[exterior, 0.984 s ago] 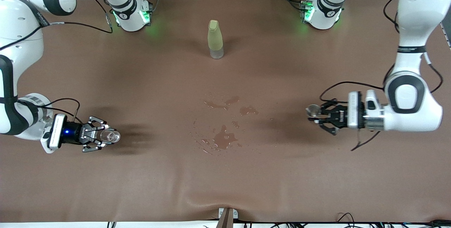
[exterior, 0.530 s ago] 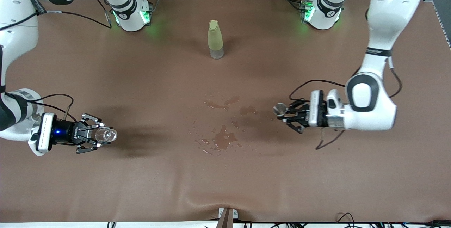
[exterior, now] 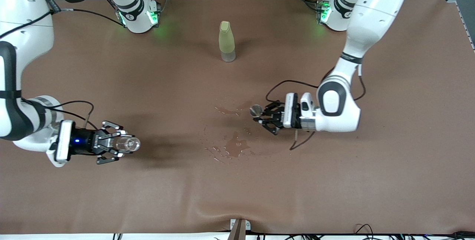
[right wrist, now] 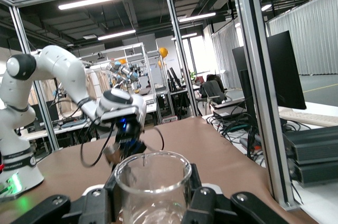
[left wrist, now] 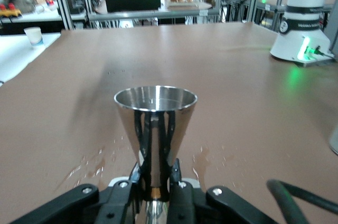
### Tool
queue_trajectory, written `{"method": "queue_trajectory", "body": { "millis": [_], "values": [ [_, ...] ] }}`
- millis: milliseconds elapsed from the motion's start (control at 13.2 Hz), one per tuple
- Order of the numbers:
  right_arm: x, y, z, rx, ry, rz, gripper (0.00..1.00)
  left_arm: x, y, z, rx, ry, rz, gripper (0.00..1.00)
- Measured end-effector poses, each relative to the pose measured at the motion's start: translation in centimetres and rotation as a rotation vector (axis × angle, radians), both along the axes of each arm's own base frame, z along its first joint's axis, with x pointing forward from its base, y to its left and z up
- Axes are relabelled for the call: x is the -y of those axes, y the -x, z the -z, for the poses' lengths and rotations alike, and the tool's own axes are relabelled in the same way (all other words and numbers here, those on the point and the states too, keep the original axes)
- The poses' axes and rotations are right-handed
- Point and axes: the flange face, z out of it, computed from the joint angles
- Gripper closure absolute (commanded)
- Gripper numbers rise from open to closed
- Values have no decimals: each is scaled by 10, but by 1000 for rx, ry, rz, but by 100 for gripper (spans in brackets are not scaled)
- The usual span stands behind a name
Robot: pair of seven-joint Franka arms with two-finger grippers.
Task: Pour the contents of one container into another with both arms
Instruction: 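Lift the beaker and jigger, bringing both grippers together mid-table, then tilt the beaker with the right gripper over the held jigger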
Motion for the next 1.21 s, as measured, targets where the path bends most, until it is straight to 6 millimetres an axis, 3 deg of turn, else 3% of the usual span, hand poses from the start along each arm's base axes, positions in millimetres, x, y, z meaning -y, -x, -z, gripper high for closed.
{"method": "queue_trajectory", "body": {
  "millis": [303,606,833,1211],
  "values": [
    [-61,22,1,-37,27,43,67,44,24,25,-31,77,-45,100],
    [-137,68,0,-35,16,110,68,81,48,49,-21,121,-58,100],
    [-187,105,2,-70,29,152,69,99,49,53,-4,120,-74,100],
    [-239,173,44,-165,-34,197,73,109,48,60,-6,122,-88,100]
  ]
}}
